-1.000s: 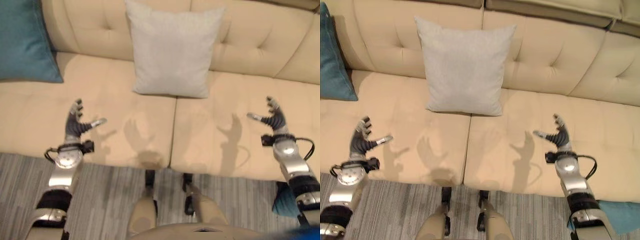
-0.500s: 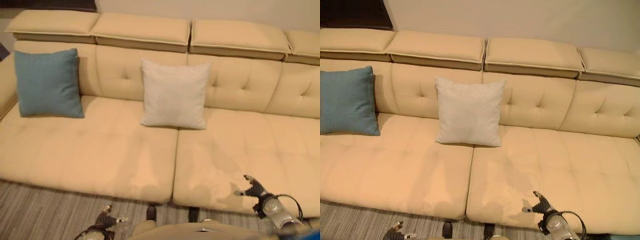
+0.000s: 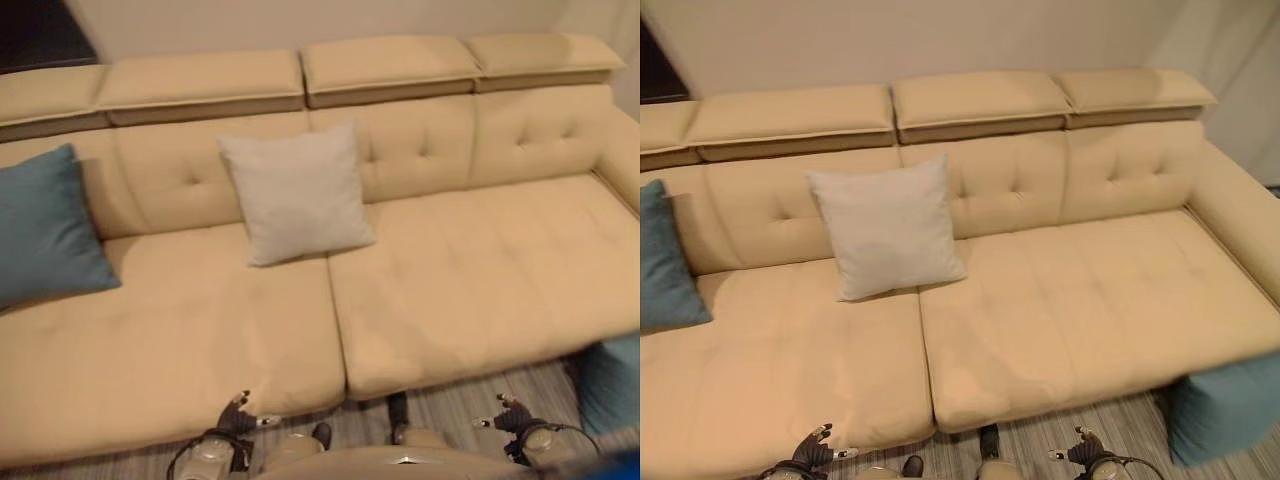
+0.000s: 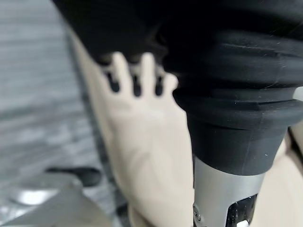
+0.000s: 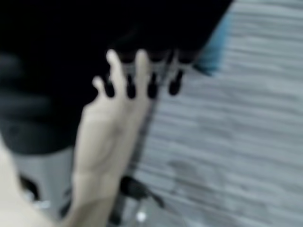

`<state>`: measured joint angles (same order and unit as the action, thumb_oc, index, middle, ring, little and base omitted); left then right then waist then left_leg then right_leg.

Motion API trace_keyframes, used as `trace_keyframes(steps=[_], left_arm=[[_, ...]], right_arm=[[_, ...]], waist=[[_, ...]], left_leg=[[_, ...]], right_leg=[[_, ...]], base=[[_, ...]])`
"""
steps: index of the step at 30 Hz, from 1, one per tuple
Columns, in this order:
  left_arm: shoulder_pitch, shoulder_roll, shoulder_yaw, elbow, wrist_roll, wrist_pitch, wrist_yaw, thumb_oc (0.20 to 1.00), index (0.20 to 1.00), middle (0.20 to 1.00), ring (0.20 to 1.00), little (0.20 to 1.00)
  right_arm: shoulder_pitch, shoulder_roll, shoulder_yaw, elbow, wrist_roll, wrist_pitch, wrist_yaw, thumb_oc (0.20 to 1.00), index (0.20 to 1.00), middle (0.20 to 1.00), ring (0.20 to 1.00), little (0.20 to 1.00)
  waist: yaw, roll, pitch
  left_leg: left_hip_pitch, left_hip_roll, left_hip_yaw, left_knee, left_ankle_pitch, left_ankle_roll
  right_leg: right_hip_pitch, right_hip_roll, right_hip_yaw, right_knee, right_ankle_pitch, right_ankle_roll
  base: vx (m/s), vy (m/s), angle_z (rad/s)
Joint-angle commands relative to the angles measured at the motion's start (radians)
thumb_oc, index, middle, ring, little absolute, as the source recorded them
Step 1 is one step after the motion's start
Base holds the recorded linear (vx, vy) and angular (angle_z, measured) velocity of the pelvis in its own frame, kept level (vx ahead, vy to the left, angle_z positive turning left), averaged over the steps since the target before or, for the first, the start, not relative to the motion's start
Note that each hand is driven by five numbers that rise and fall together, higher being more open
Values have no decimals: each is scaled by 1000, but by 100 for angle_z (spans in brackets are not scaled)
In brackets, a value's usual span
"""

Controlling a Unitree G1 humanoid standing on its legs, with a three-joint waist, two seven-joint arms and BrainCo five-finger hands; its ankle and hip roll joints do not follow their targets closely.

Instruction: Pick up all the scattered cushions and arrange them neatly on the sofa.

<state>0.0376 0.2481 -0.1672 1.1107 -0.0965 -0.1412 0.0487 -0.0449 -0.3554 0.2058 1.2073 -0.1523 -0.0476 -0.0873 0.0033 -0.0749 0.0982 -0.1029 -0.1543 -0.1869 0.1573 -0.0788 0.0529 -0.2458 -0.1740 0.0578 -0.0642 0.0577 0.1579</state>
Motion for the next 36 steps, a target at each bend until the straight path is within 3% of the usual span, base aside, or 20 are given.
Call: trace_keyframes(steps=[1,2,3,4,8,11,14,19,21,22,23,26,28,31,32,33,34,35,36], left_arm=[[-19,37,44,-6,0,-9,11,1000,1000,1000,1000,1000],[-22,37,47,-4,2,-4,9,1000,1000,1000,1000,1000],[-18,36,48,-2,5,1,5,1000,1000,1000,1000,1000],[-18,40,49,1,4,3,9,1000,1000,1000,1000,1000],[-20,44,50,34,32,18,11,1000,1000,1000,1000,1000],[-25,44,36,30,36,20,17,1000,1000,1000,1000,1000],[-41,29,36,16,24,15,25,1000,1000,1000,1000,1000],[-65,8,17,19,29,23,31,1000,1000,1000,1000,1000],[-74,-1,14,20,16,21,39,1000,1000,1000,1000,1000],[-77,-13,10,20,4,19,46,1000,1000,1000,1000,1000],[-78,-20,5,22,6,19,47,1000,1000,1000,1000,1000],[-75,-34,3,45,18,24,43,1000,1000,1000,1000,1000],[-79,-33,-12,59,53,31,41,1000,1000,1000,1000,1000],[-92,-11,-5,55,61,37,49,1000,1000,1000,1000,1000],[-95,-4,-4,53,60,37,53,1000,1000,1000,1000,1000],[-106,11,3,58,51,37,57,1000,1000,1000,1000,1000],[-107,15,8,59,52,40,56,1000,1000,1000,1000,1000],[-107,15,8,59,52,40,56,1000,1000,1000,1000,1000],[-96,22,26,70,59,45,56,1000,1000,1000,1000,1000]], right_arm=[[-70,-17,13,-26,-2,1,-20,1000,1000,1000,1000,1000],[-73,-17,18,-26,-2,-6,-20,1000,1000,1000,1000,1000],[-75,-13,25,-26,-3,-8,-18,1000,1000,1000,1000,1000],[-77,-11,27,-26,3,-10,-24,1000,1000,1000,1000,1000],[-75,-6,16,-11,25,-11,-39,1000,1000,1000,1000,1000],[-73,1,8,-15,41,-10,-52,1000,1000,1000,1000,1000],[-78,2,9,-22,62,-14,-64,1000,1000,1000,1000,1000],[-76,-6,-1,-8,88,-9,-74,1000,1000,1000,1000,1000],[-80,-5,-3,0,101,-9,-84,1000,1000,1000,1000,1000],[-84,-2,2,6,107,-5,-84,1000,1000,1000,1000,1000],[-86,-1,6,12,107,-4,-84,1000,1000,1000,1000,1000],[-85,-2,10,24,93,3,-80,1000,1000,1000,1000,1000],[-93,1,8,32,94,11,-76,1000,1000,1000,1000,1000],[-99,23,26,16,79,15,-72,1000,1000,1000,1000,1000],[-104,28,29,10,78,14,-74,1000,1000,1000,1000,1000],[-113,30,30,3,74,11,-81,1000,1000,1000,1000,1000],[-111,31,27,0,74,7,-81,1000,1000,1000,1000,1000],[-111,31,27,0,74,7,-81,1000,1000,1000,1000,1000],[-110,36,36,-3,69,3,-77,1000,1000,1000,1000,1000]], waist=[[70,24,63],[88,34,67],[94,34,64],[95,36,64],[112,29,30],[139,15,23],[132,9,20],[100,18,35],[109,20,52],[121,18,56],[127,16,56],[124,34,47],[111,43,48],[111,42,69],[112,39,77],[146,37,90],[152,38,87],[152,38,87],[164,37,84]], left_leg=[[61,46,-28,-7,-100,-56],[54,60,10,-18,-84,-53],[52,65,28,-28,-70,-47],[54,74,45,-38,-56,-37],[46,96,114,-88,-22,-30],[14,112,186,-98,-6,-46],[-9,135,215,-75,-2,-70],[-17,161,221,-6,-7,-101],[-30,148,157,43,-1,-113],[-37,112,48,44,-4,-121],[-43,93,-4,41,-13,-118],[-13,91,-30,-9,-33,-99],[7,81,-29,-31,-30,-85],[22,91,38,-64,-26,-63],[23,95,55,-65,-25,-62],[27,112,102,-65,-32,-64],[23,117,121,-71,-26,-63],[23,117,120,-71,-26,-63],[44,133,169,-85,-28,-58]], right_leg=[[10,-23,-183,148,12,43],[27,-45,-290,171,-18,17],[38,-43,-337,218,-45,-3],[46,-17,-343,282,-72,-14],[124,35,-369,313,-139,-24],[188,35,-429,230,-145,-20],[225,59,-406,109,-131,-18],[278,85,-366,18,-119,-39],[286,87,-336,-2,-105,-41],[276,86,-299,-10,-88,-39],[268,86,-277,-9,-82,-36],[244,87,-227,21,-84,-30],[205,73,-189,58,-70,-19],[125,55,-179,123,-48,15],[106,49,-197,141,-37,20],[96,18,-309,157,-33,26],[101,-11,-402,168,-37,18],[101,-11,-402,168,-37,18],[115,-33,-538,206,-54,-2]], base=[[-361,83,-156],[-334,69,-150],[-282,45,-155],[-199,12,-157],[-157,-54,-101],[-159,-155,-85],[-50,-224,-78],[-23,-134,-26],[-80,-8,-53],[-103,14,-79],[-67,28,-67],[-6,114,-120],[-41,254,-107],[-125,158,-121],[-182,70,-101],[-111,33,-152],[-72,17,-173],[-8,10,-182],[82,-26,-105]])
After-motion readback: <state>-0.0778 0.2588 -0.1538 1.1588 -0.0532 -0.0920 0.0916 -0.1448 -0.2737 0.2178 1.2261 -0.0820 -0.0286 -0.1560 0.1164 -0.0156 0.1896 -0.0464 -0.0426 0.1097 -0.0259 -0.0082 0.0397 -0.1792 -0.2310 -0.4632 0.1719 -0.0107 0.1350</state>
